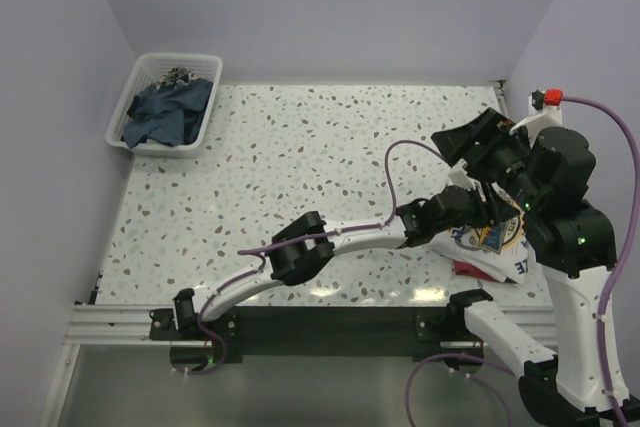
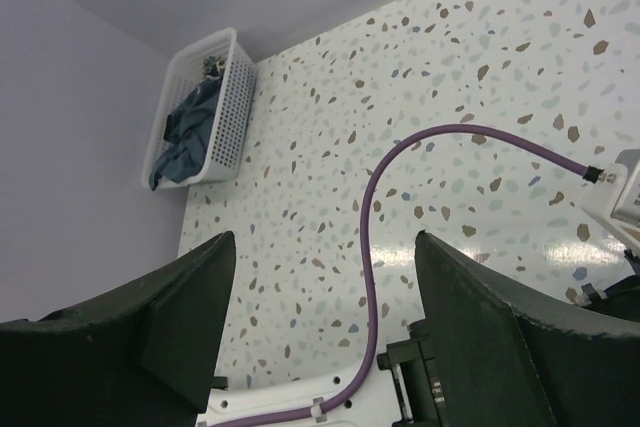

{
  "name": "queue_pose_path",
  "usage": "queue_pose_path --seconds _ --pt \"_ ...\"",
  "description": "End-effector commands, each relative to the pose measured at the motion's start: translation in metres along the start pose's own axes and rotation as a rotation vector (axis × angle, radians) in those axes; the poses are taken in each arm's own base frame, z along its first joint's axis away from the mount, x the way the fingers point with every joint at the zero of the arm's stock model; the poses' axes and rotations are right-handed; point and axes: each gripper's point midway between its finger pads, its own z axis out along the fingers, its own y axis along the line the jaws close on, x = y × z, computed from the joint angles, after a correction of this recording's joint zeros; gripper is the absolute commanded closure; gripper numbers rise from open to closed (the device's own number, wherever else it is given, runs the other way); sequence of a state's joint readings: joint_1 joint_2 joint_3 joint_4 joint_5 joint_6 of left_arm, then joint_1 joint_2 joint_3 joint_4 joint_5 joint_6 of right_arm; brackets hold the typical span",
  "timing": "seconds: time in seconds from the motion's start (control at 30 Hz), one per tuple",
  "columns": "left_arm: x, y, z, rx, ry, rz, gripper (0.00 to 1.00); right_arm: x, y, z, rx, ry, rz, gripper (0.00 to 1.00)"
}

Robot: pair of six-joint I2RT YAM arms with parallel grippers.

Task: Fold and stack the tank tops
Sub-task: Neatly place the folded tank top to the corner

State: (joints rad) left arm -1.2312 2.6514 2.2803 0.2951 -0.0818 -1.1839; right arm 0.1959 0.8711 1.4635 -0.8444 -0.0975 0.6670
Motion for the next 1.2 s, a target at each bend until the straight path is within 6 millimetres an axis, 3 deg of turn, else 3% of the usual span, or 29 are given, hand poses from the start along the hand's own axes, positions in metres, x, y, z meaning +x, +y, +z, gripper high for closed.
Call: queue_pose_path --seconds 0.0,0.07,0.13,0.17,0.2,0.23,0.27,0.3,0.33,0.37,0.4,0.43,0.47,0.5,0.53,0.57,0.6,0.67,0.7,0.83,0.9,0.93,1.07,1.17 --pt "-0.03 -0.061 -0.017 0.109 -0.064 0.054 0.41 -0.002 0.003 0.006 -0.019 -0.009 0.003 0.24" --pt "-0.04 -0.068 -0.022 0.109 -0.083 0.076 0.41 -0.002 0.002 0.007 -0.012 -0.008 0.002 0.24" --pt "-0.04 -0.054 -0.026 0.075 -0.077 0.102 0.41 -0.002 0.0 0.007 -0.005 -0.014 -0.003 0.24" --pt "-0.054 -0.065 -0.033 0.097 -0.096 0.105 0.41 -0.003 0.0 0.007 -0.001 -0.017 -0.006 0.24" --pt "-0.048 -0.045 -0.038 0.065 -0.076 0.116 0.41 -0.004 -0.001 0.006 0.004 -0.023 -0.009 0.24" --pt "-0.052 -0.041 -0.043 0.063 -0.077 0.132 0.41 -0.005 -0.002 0.005 0.008 -0.026 -0.01 0.24" --pt "-0.069 -0.061 -0.055 0.104 -0.109 0.14 0.41 -0.004 -0.003 0.005 0.009 -0.025 -0.016 0.24" --pt "-0.063 -0.036 -0.064 0.05 -0.094 0.159 0.41 -0.003 -0.004 0.005 0.013 -0.022 -0.019 0.24" --pt "-0.068 -0.034 -0.072 0.038 -0.103 0.186 0.41 -0.003 -0.005 0.006 0.017 -0.021 -0.022 0.24" --pt "-0.089 -0.053 -0.087 0.065 -0.148 0.197 0.41 -0.003 -0.006 0.006 0.017 -0.023 -0.031 0.24" --pt "-0.084 -0.028 -0.099 0.012 -0.13 0.213 0.41 -0.002 -0.008 0.009 0.021 -0.021 -0.034 0.24" --pt "-0.089 -0.026 -0.109 -0.002 -0.138 0.231 0.41 0.0 -0.009 0.011 0.024 -0.015 -0.038 0.24" --pt "-0.107 -0.039 -0.125 0.002 -0.174 0.235 0.41 0.001 -0.012 0.012 0.032 -0.015 -0.051 0.23" --pt "-0.099 -0.008 -0.14 -0.065 -0.148 0.243 0.41 0.003 -0.016 0.016 0.043 -0.012 -0.057 0.23" --pt "-0.102 -0.001 -0.152 -0.09 -0.156 0.249 0.41 0.003 -0.019 0.018 0.054 -0.012 -0.073 0.23" --pt "-0.122 -0.013 -0.172 -0.085 -0.204 0.245 0.41 0.003 -0.022 0.02 0.063 -0.018 -0.08 0.23" --pt "-0.115 0.018 -0.19 -0.155 -0.186 0.255 0.41 0.006 -0.026 0.024 0.072 -0.013 -0.088 0.22" --pt "-0.135 0.02 -0.222 -0.204 -0.226 0.276 0.41 0.007 -0.03 0.027 0.08 -0.012 -0.116 0.21" --pt "-0.131 0.038 -0.236 -0.255 -0.207 0.292 0.41 0.01 -0.034 0.032 0.084 -0.011 -0.12 0.21" --pt "-0.144 0.053 -0.289 -0.415 -0.205 0.428 0.41 0.028 -0.047 0.044 0.082 0.02 -0.149 0.21" --pt "-0.153 0.062 -0.325 -0.515 -0.223 0.458 0.4 0.041 -0.059 0.048 0.089 0.023 -0.161 0.21" --pt "-0.162 0.053 -0.342 -0.522 -0.248 0.471 0.39 0.044 -0.064 0.048 0.095 0.012 -0.168 0.2" --pt "-0.179 0.071 -0.394 -0.684 -0.254 0.555 0.35 0.058 -0.086 0.045 0.121 -0.025 -0.2 0.18" --pt "-0.187 0.063 -0.412 -0.705 -0.26 0.591 0.34 0.064 -0.105 0.043 0.186 -0.036 -0.219 0.13"
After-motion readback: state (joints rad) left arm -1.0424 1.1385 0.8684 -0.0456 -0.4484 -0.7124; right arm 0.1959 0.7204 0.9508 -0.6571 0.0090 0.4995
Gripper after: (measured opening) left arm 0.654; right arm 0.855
